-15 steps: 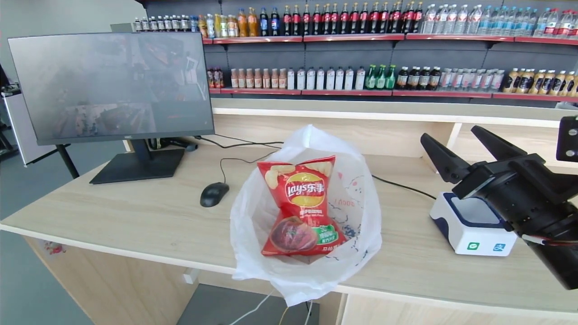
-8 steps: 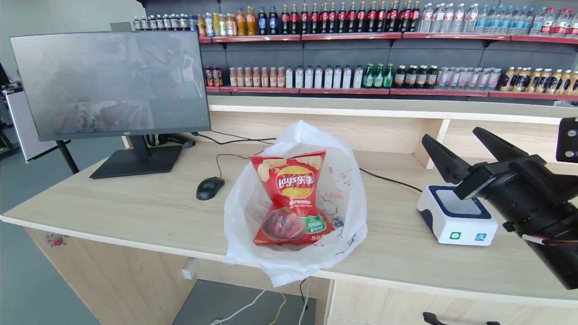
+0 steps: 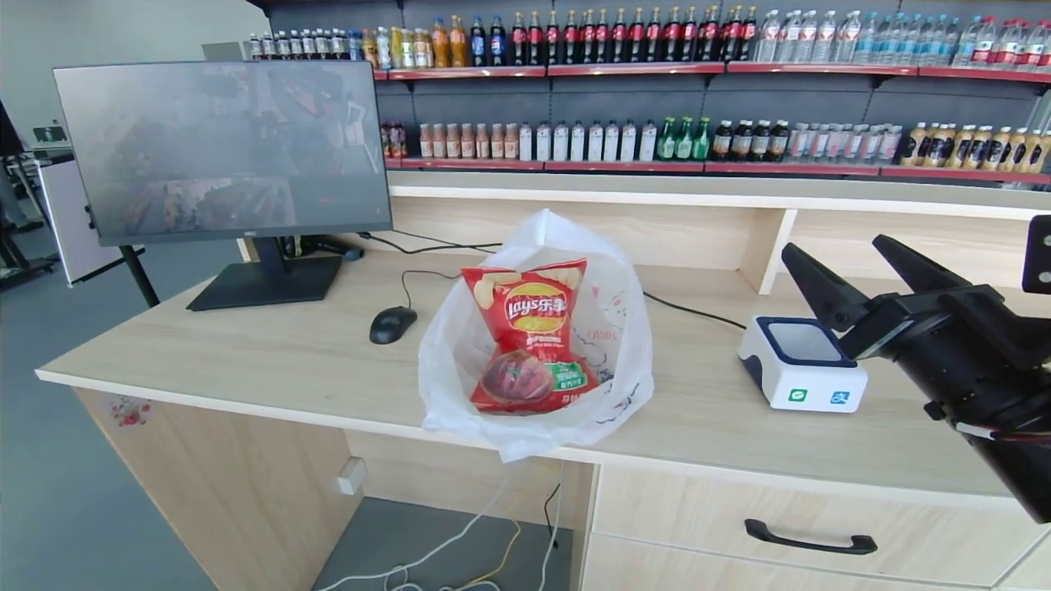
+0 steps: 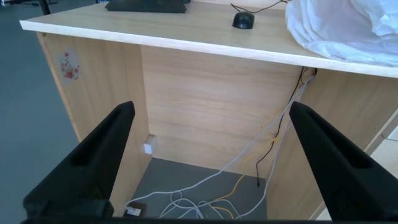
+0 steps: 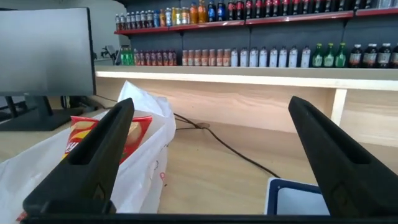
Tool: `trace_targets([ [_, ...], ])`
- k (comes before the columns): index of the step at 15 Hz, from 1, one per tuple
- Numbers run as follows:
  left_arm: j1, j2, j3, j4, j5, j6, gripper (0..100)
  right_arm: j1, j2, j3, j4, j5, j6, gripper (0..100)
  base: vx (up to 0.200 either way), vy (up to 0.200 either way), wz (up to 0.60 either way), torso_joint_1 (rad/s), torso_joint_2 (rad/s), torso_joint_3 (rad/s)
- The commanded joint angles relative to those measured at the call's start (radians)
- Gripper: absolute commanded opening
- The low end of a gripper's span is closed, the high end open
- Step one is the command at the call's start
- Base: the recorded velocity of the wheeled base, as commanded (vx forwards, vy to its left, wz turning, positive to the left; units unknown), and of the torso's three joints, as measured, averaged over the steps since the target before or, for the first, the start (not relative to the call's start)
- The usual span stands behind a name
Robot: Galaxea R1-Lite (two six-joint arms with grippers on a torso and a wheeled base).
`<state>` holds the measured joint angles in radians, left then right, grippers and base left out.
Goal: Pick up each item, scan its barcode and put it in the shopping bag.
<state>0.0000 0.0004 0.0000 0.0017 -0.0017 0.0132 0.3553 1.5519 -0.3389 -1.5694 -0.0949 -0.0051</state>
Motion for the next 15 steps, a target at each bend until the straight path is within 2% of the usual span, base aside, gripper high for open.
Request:
trace_targets([
  [1, 0.0, 0.0, 0.0, 0.0, 0.0, -0.001, 100, 0.002, 0.002, 0.005, -0.001, 0.0, -0.001, 100, 0.0, -0.2, 0.0, 0.002, 0.0, 0.007],
  [12, 0.0, 0.0, 0.0, 0.0, 0.0, -0.002, 100, 0.005, 0.036, -0.008, -0.001, 0.001, -0.003, 100, 0.0, -0.2, 0.0, 0.004, 0.0, 0.002],
  [15, 0.0, 0.0, 0.0, 0.0, 0.0, -0.002, 100, 0.005, 0.036, -0.006, -0.001, 0.038, 0.004, 100, 0.0, -0.2, 0.0, 0.001, 0.0, 0.001],
])
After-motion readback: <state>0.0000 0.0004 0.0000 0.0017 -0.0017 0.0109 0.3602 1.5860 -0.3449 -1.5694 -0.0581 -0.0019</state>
